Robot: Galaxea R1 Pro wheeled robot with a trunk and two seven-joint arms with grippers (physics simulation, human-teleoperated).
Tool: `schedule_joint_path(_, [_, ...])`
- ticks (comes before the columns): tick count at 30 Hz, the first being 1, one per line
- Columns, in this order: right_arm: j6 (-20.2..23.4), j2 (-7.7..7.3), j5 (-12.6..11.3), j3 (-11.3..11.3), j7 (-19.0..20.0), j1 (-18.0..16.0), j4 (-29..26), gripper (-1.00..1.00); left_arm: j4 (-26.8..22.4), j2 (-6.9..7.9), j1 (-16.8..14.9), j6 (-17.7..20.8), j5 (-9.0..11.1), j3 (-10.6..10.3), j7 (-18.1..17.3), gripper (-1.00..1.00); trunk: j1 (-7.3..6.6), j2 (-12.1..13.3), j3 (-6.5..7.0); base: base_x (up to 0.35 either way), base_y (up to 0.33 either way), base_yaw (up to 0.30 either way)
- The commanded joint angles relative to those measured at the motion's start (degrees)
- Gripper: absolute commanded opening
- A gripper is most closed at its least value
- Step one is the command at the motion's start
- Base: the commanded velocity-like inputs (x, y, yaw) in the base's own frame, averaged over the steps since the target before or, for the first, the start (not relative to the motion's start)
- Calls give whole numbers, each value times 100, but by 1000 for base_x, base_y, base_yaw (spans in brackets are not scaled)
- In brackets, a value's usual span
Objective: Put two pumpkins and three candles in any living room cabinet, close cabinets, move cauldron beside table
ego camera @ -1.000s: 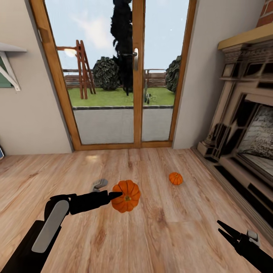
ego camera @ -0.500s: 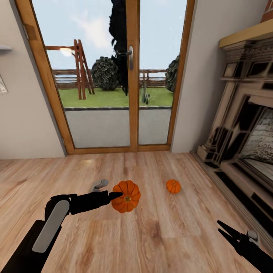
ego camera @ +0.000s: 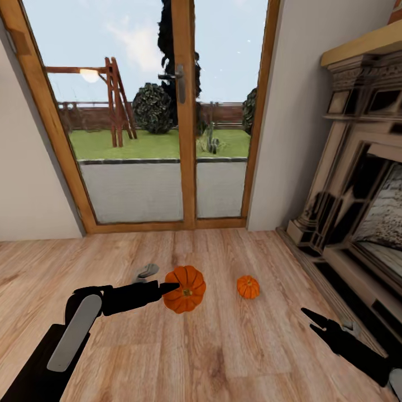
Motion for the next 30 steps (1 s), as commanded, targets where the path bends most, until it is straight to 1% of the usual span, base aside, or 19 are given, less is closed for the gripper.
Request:
schedule_joint_path(1, [79, 128, -11, 238, -570, -410, 82, 100, -7, 11, -4, 16, 73, 3, 2, -100, 1, -3, -6, 266, -205, 0])
schedule_joint_path(2, [84, 181, -12, 308, -758, -532, 99, 100, -7, 12, -4, 16, 73, 4, 2, -100, 1, -3, -6, 266, -205, 0])
schedule_joint_path(3, [82, 308, -13, 417, -1121, -751, 133, 100, -7, 16, -4, 16, 76, 6, -4, -100, 1, -3, -6, 266, -205, 0])
schedule_joint_path(4, [80, 380, -15, 455, -1292, -843, 162, 100, -7, 18, -4, 16, 77, 6, -6, -100, 1, -3, -6, 266, -205, 0])
schedule_joint_path(5, [80, 526, -19, 511, -1596, -996, 267, 100, -7, 21, -4, 16, 78, 7, -10, -100, 1, -3, -6, 266, -205, 0])
schedule_joint_path(6, [88, 588, -20, 532, -1711, -1074, 339, 100, -7, 23, -4, 16, 78, 9, -11, -100, 1, -3, -6, 266, -205, 0])
schedule_joint_path(8, [105, 749, -22, 588, -1968, -1462, 655, 100, -7, 27, 0, 16, 80, 12, -14, -100, 1, -3, -6, 266, -205, 0])
schedule_joint_path(10, [89, 816, -19, 618, -2054, -1676, 844, 100, -7, 21, -2, 16, 80, 7, -14, -100, 1, -3, -6, 266, -205, 0])
schedule_joint_path(12, [78, 859, -23, 668, -2097, -1789, 955, 100, -7, 15, -3, 16, 80, 4, -15, -100, 1, -3, -6, 266, -205, 0])
schedule_joint_path(16, [68, 880, -24, 728, -2109, -1882, 1085, 100, -7, 12, -4, 16, 80, 1, -15, -100, 1, -3, -6, 266, -205, 0])
schedule_joint_path(19, [75, 852, -24, 738, -1870, -1906, 1299, 100, -7, 27, 7, 16, 80, 16, -15, -100, 1, -3, -6, 266, -205, 0])
schedule_joint_path(20, [97, 841, -21, 739, -1702, -1922, 1499, 100, -7, 32, 9, 16, 82, 26, -15, -100, 1, -3, -6, 266, -188, 0])
schedule_joint_path(21, [107, 837, -20, 740, -1626, -1940, 1605, 100, -7, 35, 10, 16, 84, 29, -15, -100, 1, -3, -6, 260, -162, 0])
schedule_joint_path(23, [132, 824, -19, 732, -1339, -2098, 2099, 100, -7, 41, 12, 16, 86, 38, -41, -100, 1, -3, -6, 206, -85, 0])
schedule_joint_path(25, [141, 807, -23, 698, -1233, -2249, 2558, 100, -7, 43, 13, 16, 86, 42, -92, -100, 1, -3, -6, 147, -9, 0])
schedule_joint_path(27, [144, 780, -19, 666, -1278, -2300, 2735, 100, -7, 44, 14, 16, 88, 43, -111, -100, 1, -3, -6, 169, 87, 0])
schedule_joint_path(30, [145, 771, -27, 632, -1714, -2321, 2807, 100, -7, 44, 14, 16, 89, 44, -118, -100, 1, -3, -6, 225, 142, 0])
